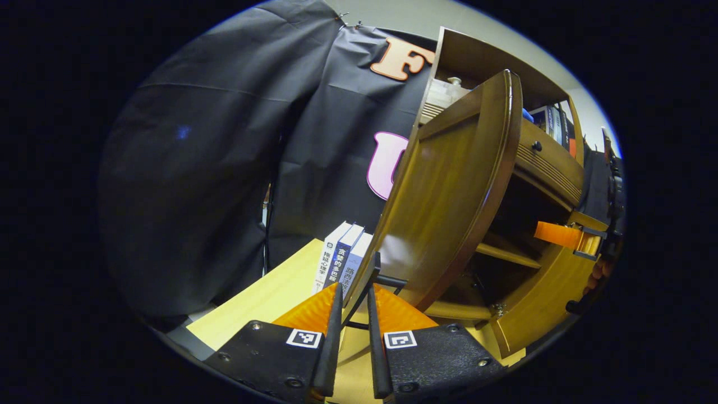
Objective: Open the right door of the double-door shoe cabinet with the right hand, and open the left door with the left hand.
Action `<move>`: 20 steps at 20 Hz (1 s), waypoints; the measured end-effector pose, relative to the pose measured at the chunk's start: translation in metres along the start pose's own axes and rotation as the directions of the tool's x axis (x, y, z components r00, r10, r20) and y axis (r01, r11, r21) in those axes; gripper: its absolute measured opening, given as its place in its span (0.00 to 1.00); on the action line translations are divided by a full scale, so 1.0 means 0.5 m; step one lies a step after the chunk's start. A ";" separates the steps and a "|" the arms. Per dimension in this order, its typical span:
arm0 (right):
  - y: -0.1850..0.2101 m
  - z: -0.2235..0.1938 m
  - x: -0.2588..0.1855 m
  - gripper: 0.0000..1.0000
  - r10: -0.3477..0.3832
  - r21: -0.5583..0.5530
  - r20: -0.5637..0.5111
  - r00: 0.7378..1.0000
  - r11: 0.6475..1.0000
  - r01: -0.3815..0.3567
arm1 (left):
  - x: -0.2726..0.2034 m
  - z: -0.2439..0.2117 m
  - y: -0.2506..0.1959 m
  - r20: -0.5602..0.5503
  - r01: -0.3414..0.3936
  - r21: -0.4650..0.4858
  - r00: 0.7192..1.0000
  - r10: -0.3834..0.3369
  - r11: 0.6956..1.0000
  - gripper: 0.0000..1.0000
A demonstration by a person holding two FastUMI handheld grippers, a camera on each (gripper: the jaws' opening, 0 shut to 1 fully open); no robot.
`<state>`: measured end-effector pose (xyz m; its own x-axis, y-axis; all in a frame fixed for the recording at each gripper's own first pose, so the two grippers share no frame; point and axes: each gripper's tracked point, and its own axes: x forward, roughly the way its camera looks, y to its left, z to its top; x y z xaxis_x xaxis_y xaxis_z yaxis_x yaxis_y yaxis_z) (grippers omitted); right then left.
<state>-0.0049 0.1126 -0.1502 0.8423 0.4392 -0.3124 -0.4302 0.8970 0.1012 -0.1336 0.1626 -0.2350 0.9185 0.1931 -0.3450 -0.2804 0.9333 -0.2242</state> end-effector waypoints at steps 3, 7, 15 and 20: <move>0.004 0.006 0.011 0.17 -0.007 -0.016 0.012 1.000 1.000 0.007 | -0.010 0.009 0.012 0.013 -0.025 0.039 1.000 0.025 0.999 0.26; -0.038 0.032 0.017 0.17 -0.106 -0.025 0.062 0.992 0.994 0.108 | -0.019 0.038 0.041 0.051 -0.075 0.023 0.996 0.073 0.997 0.27; -0.067 0.090 0.012 0.96 -0.139 0.044 0.180 0.974 0.990 0.133 | -0.020 0.084 0.084 0.122 -0.143 -0.076 0.981 0.152 0.987 0.27; -0.093 0.083 0.000 0.97 -0.165 0.030 0.180 0.970 0.986 0.162 | -0.018 0.093 0.123 0.122 -0.230 -0.046 0.965 0.234 0.972 0.34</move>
<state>0.0287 0.0729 -0.1158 0.9461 0.2869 -0.1501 -0.2780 0.9574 0.0777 -0.1461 0.2324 -0.2032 0.8546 0.4414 -0.2737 -0.4964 0.8491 -0.1805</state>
